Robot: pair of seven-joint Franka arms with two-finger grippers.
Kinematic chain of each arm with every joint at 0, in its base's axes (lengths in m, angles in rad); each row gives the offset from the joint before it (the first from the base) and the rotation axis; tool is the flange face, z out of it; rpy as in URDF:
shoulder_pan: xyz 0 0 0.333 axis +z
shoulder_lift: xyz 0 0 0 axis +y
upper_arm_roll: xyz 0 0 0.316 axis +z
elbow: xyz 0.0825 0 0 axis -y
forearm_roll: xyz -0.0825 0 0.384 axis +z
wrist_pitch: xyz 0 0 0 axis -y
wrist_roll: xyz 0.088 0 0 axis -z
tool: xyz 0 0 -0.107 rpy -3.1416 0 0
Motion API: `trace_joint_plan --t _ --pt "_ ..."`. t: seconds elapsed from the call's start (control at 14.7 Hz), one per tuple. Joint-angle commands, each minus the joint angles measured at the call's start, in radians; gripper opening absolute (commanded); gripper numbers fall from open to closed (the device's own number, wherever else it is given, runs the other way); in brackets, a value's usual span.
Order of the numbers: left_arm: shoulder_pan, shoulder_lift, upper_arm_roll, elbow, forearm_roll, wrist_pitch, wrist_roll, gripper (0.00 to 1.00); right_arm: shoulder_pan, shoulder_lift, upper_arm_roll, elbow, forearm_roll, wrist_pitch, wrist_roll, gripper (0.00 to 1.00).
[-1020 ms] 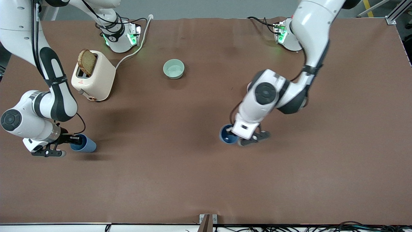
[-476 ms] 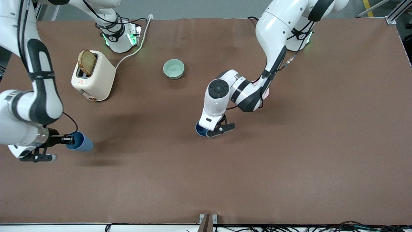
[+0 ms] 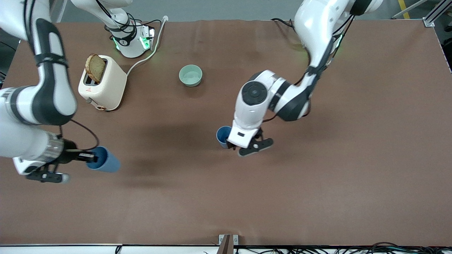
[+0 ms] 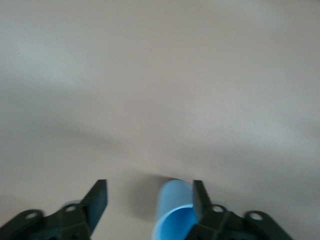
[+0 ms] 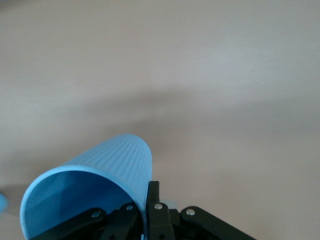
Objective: Stack blue cups with both arms
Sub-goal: 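Move the right cup over the placed cup while the left gripper withdraws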
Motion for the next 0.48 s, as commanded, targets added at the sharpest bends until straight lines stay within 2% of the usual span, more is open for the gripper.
trace_joint_plan --t 0.0,0.2,0.41 --pt "0.107 -0.191 -0.002 -0.034 0.017 -0.146 0.209 1.00 0.176 -0.025 -0.010 0.012 -0.003 -0.005 0.291 0.02" --pt "0.210 -0.328 -0.001 -0.038 0.017 -0.346 0.416 1.00 0.354 -0.019 -0.012 0.036 -0.003 0.005 0.557 0.02" --pt "0.310 -0.432 -0.008 -0.041 0.014 -0.480 0.603 1.00 0.494 -0.015 -0.012 0.038 0.000 0.007 0.695 0.02"
